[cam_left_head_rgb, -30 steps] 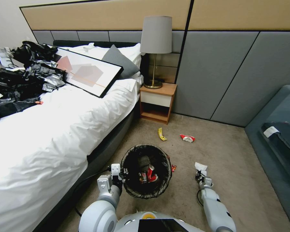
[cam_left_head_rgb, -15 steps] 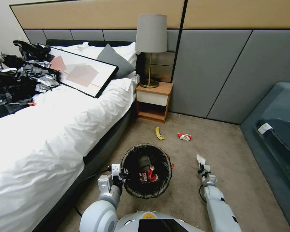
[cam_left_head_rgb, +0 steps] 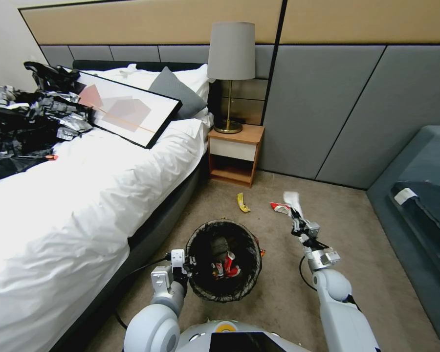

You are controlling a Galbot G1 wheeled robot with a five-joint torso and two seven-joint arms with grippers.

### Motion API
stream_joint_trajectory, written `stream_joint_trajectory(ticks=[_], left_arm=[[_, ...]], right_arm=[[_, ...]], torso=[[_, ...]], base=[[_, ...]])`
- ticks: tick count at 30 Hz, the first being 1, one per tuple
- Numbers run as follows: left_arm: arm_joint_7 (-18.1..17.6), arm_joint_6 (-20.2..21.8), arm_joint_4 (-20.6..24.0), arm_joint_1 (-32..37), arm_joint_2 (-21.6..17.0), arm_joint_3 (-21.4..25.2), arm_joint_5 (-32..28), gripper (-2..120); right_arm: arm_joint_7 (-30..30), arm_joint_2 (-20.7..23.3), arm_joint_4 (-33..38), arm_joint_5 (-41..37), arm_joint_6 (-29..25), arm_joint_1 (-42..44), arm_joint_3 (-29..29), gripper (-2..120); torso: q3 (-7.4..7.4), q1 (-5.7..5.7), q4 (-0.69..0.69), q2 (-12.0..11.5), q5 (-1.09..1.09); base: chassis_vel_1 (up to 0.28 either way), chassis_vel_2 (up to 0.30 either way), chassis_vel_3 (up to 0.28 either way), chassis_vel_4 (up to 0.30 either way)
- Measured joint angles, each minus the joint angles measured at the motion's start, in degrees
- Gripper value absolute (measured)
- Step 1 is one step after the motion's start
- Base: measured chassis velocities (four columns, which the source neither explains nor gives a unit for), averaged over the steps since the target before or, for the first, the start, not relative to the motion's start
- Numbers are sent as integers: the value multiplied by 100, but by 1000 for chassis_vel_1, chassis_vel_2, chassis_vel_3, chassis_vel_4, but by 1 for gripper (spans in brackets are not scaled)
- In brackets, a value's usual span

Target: Pick up the trash bin, then pick up the garbage from the floor and place it into the trash bin.

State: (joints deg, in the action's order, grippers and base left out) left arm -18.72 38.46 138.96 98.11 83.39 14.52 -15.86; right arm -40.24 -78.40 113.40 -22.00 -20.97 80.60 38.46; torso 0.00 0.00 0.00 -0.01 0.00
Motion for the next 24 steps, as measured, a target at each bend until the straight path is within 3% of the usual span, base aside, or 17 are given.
stream_joint_trajectory(ticks=[5, 11, 24], left_arm=[[4, 0, -15, -3, -3, -50, 22, 0], [8, 0, -25, -4, -3, -91, 52, 0], [11, 1, -28, -35, -5, -108, 71, 0]], right_arm=[[-38, 109, 418, -20, 111, 196, -750, 0], [-12, 146, 172, 462, 178, 265, -1576, 0], [-64, 86, -550, 1047, -69, 570, -2072, 0]], torso=[[0, 0, 0, 0, -1], [0, 0, 1, 0, 1], [0, 0, 0, 0, 0]], base=[[0, 0, 0, 0], [0, 0, 0, 0], [0, 0, 0, 0]])
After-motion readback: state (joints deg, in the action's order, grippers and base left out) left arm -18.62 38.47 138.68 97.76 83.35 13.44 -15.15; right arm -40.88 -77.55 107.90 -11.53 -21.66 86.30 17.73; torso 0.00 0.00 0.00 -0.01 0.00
